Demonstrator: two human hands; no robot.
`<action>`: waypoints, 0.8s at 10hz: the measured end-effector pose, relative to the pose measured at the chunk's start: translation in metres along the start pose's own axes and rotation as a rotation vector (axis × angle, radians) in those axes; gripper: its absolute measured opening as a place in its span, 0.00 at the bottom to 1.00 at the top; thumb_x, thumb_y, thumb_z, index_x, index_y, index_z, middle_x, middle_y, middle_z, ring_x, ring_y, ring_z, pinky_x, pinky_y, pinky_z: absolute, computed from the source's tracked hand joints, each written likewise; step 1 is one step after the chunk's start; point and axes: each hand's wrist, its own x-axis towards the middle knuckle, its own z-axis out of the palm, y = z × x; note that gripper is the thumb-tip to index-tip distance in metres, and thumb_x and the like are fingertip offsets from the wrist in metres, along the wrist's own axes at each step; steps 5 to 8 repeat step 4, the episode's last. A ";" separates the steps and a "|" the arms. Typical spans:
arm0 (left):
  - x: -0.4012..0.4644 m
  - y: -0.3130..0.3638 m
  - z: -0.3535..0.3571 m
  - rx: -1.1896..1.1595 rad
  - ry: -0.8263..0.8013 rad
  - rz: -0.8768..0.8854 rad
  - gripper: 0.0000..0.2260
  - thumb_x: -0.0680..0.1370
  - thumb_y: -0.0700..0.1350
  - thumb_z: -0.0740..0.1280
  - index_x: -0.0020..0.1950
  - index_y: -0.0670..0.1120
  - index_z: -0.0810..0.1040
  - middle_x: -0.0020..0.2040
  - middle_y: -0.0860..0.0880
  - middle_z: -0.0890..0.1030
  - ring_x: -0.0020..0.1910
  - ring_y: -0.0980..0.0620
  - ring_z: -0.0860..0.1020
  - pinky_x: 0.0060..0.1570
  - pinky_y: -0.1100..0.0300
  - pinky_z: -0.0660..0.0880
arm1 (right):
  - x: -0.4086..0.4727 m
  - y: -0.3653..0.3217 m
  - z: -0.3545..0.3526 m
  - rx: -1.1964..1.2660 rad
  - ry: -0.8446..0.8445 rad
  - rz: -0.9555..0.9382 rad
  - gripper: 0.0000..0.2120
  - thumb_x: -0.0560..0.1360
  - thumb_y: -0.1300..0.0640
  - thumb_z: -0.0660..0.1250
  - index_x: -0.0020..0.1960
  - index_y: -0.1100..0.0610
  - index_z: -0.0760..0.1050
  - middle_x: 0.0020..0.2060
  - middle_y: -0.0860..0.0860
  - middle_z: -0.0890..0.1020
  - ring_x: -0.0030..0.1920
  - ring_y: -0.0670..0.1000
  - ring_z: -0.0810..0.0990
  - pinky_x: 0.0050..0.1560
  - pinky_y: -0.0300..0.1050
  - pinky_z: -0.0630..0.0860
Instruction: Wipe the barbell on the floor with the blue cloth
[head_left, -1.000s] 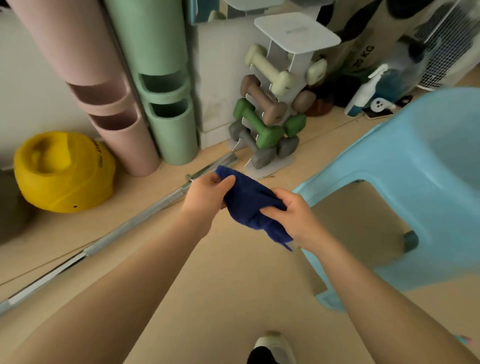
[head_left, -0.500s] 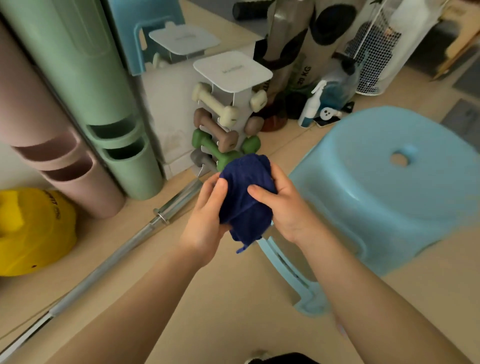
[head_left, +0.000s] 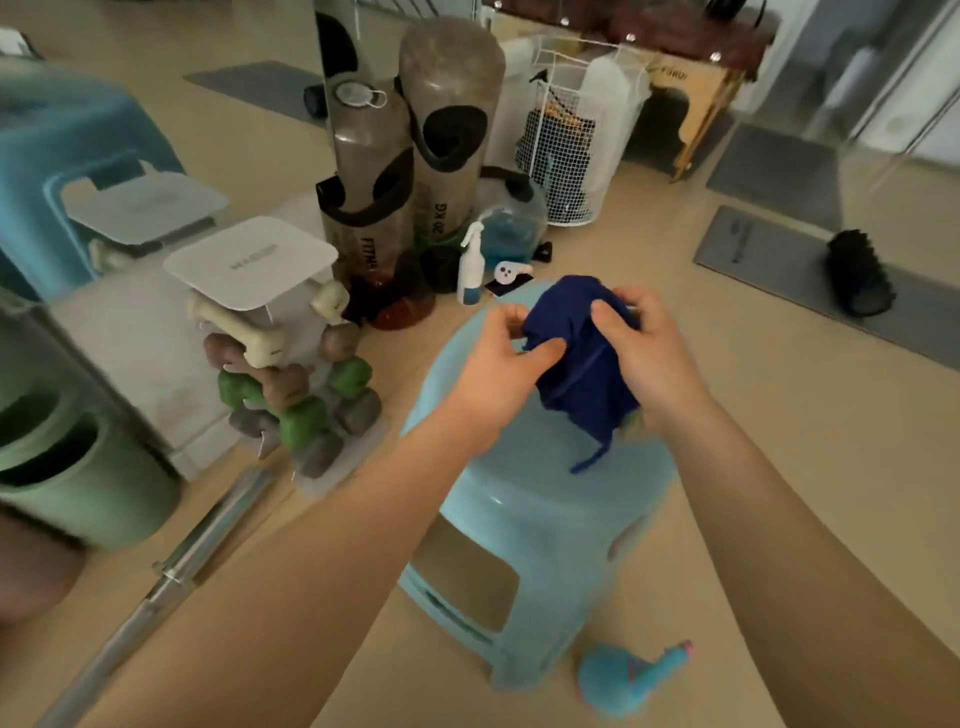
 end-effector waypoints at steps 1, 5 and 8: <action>0.014 -0.015 0.010 0.429 0.015 0.069 0.18 0.74 0.42 0.69 0.60 0.49 0.66 0.45 0.49 0.77 0.45 0.52 0.76 0.49 0.59 0.72 | 0.017 0.026 -0.019 -0.127 -0.068 0.039 0.06 0.77 0.56 0.64 0.52 0.56 0.76 0.46 0.53 0.81 0.49 0.53 0.78 0.54 0.50 0.72; 0.028 -0.030 -0.002 1.077 0.060 0.192 0.25 0.77 0.50 0.63 0.74 0.53 0.62 0.67 0.48 0.70 0.69 0.46 0.63 0.67 0.53 0.59 | 0.036 0.046 -0.001 -0.858 0.007 -0.224 0.17 0.76 0.54 0.59 0.64 0.53 0.71 0.62 0.54 0.77 0.64 0.57 0.71 0.69 0.58 0.60; 0.028 -0.030 -0.002 1.077 0.060 0.192 0.25 0.77 0.50 0.63 0.74 0.53 0.62 0.67 0.48 0.70 0.69 0.46 0.63 0.67 0.53 0.59 | 0.036 0.046 -0.001 -0.858 0.007 -0.224 0.17 0.76 0.54 0.59 0.64 0.53 0.71 0.62 0.54 0.77 0.64 0.57 0.71 0.69 0.58 0.60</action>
